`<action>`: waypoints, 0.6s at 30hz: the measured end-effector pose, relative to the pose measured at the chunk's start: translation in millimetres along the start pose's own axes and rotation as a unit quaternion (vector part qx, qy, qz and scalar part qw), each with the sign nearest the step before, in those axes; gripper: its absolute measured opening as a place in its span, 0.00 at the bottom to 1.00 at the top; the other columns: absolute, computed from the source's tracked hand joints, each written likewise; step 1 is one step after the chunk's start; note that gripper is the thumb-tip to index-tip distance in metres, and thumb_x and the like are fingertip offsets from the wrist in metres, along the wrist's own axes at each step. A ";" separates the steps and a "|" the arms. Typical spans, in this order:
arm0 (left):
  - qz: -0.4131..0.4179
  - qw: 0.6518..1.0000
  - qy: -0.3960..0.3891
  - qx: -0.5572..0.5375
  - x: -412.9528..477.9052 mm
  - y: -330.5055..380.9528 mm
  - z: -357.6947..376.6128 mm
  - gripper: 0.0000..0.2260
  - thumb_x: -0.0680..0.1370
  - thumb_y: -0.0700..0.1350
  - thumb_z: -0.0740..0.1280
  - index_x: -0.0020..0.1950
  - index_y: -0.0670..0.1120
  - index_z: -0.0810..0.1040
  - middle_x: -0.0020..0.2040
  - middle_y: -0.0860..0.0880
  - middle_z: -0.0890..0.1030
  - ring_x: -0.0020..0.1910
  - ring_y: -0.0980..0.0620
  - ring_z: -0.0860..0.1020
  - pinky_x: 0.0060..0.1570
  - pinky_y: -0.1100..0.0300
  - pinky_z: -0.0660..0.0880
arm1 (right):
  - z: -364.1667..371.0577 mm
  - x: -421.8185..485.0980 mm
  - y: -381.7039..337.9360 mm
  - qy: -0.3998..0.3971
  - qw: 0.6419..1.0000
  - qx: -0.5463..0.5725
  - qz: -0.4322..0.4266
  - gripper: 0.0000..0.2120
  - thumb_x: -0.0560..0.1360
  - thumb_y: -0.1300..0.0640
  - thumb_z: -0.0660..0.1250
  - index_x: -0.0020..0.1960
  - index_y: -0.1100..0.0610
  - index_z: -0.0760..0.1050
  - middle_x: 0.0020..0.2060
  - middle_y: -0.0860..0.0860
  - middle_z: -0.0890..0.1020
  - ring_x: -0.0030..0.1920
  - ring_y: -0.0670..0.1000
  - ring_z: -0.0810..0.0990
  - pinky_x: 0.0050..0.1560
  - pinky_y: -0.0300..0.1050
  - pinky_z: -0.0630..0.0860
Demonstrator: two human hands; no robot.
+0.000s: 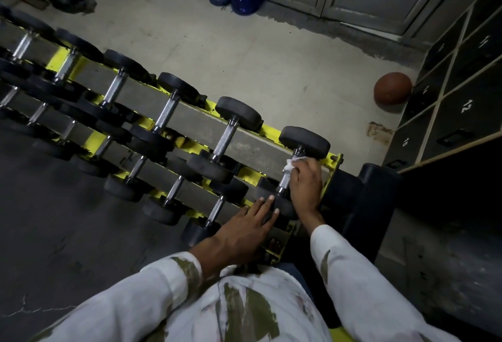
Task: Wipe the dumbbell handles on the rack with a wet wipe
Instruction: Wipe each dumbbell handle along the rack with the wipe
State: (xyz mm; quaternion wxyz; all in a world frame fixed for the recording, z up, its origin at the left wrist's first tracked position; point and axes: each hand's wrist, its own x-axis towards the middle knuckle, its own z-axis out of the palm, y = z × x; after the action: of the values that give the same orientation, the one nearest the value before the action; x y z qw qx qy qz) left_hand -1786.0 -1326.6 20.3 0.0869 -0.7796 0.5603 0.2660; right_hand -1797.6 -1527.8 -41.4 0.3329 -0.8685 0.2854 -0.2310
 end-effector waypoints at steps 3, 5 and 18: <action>0.004 1.000 0.007 0.001 -1.3 -0.3 0.2 0.45 0.79 0.52 0.69 0.84 0.41 0.42 0.82 0.35 0.37 0.82 0.35 0.44 0.78 0.41 0.58 | -4.1 17.0 23.5 -0.080 0.970 -0.127 -0.191 0.17 0.76 0.64 0.62 0.63 0.62 0.79 0.59 0.57 0.79 0.62 0.57 0.76 0.63 0.49 0.75; 0.006 1.000 0.011 0.000 -2.5 0.6 0.4 0.46 0.79 0.52 0.69 0.84 0.41 0.42 0.82 0.35 0.37 0.82 0.35 0.44 0.78 0.42 0.58 | -7.9 24.4 28.4 -0.139 0.939 -0.199 -0.245 0.22 0.75 0.63 0.60 0.68 0.63 0.75 0.63 0.59 0.78 0.64 0.59 0.75 0.67 0.53 0.72; -0.008 1.000 0.022 -0.003 -3.3 5.6 1.2 0.43 0.80 0.51 0.67 0.84 0.41 0.42 0.82 0.35 0.38 0.82 0.35 0.45 0.76 0.40 0.61 | 18.5 73.4 -54.7 -0.541 0.633 -0.467 -0.298 0.07 0.78 0.57 0.64 0.53 0.53 0.80 0.52 0.53 0.84 0.52 0.58 0.83 0.52 0.49 0.77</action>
State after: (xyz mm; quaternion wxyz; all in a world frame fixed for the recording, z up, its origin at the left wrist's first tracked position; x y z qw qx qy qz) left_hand -1792.3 -1325.3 21.9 0.0748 -0.7896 0.5554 0.2498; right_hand -1714.4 -1533.5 0.6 -0.1095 -0.9152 -0.1502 0.3575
